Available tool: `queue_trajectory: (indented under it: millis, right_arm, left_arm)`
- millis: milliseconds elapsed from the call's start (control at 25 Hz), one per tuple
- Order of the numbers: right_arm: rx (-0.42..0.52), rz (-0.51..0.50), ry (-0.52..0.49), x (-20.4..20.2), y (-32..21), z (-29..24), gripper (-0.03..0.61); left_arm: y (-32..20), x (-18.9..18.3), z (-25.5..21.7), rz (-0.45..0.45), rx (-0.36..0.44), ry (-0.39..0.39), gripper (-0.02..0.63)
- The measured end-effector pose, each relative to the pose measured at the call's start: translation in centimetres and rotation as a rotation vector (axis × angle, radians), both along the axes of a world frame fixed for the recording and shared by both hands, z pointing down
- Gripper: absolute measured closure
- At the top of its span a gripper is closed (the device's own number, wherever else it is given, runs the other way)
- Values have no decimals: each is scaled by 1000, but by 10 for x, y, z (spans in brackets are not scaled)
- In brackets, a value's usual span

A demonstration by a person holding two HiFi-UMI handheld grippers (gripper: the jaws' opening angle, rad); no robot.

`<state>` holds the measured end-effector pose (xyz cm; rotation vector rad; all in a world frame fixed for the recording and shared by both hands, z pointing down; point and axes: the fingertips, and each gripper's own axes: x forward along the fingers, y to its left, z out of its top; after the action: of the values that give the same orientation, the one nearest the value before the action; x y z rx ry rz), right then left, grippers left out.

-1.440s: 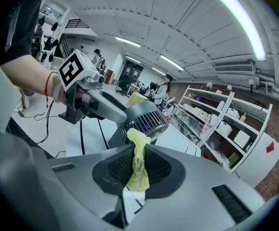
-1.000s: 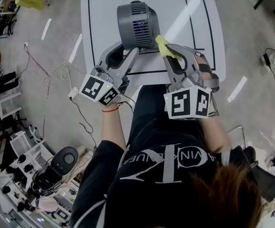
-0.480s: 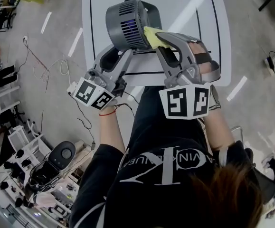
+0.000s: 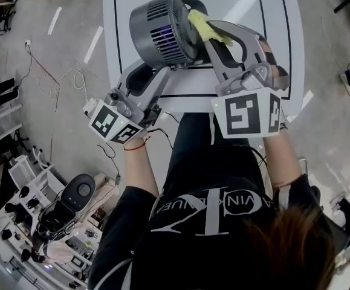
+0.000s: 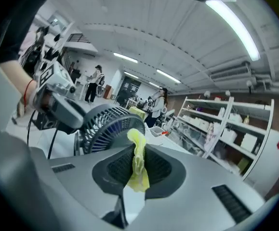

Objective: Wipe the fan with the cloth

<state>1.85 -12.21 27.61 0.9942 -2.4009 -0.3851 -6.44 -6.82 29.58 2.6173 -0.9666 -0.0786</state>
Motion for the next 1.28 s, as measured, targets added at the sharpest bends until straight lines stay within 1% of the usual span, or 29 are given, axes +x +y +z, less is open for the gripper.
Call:
queue_trajectory:
  millis: [80,160,240,320,400,520,680,960,1080,1280]
  right_arm:
    - [-131,44,-80,2,-15,17,537]
    - [-263,67,-105,2,-24,37,537]
    - [-353,61,-64,1,-28,52,537]
    - [-384,32,1,-5,-33,61,537]
    - [-366,3,53,-12,-39,64,537]
    - [-304,-20,98,-17,-52,60,537]
    - [-269,-61,64,-22,-58,45,538]
    - [-182,-137,69,-29,-55,12,540]
    - [-144,-174,89,-29,-46,1,540]
    - [-64,-259,154,-33,-26,-12,540]
  left_arm:
    - [3,0,0,13,-3,4,486]
    - [8,2,0,24,-3,5,487]
    - [10,3,-2,34,-1,8,488]
    - [8,2,-4,42,0,14,488]
    - [3,0,-4,49,1,17,488]
    - [-3,0,-4,58,3,14,489]
    - [-2,4,-3,62,3,5,489]
    - [-2,5,-5,64,2,11,489]
    - [-2,5,-5,62,1,9,489]
    - [-2,3,-3,55,-2,8,489]
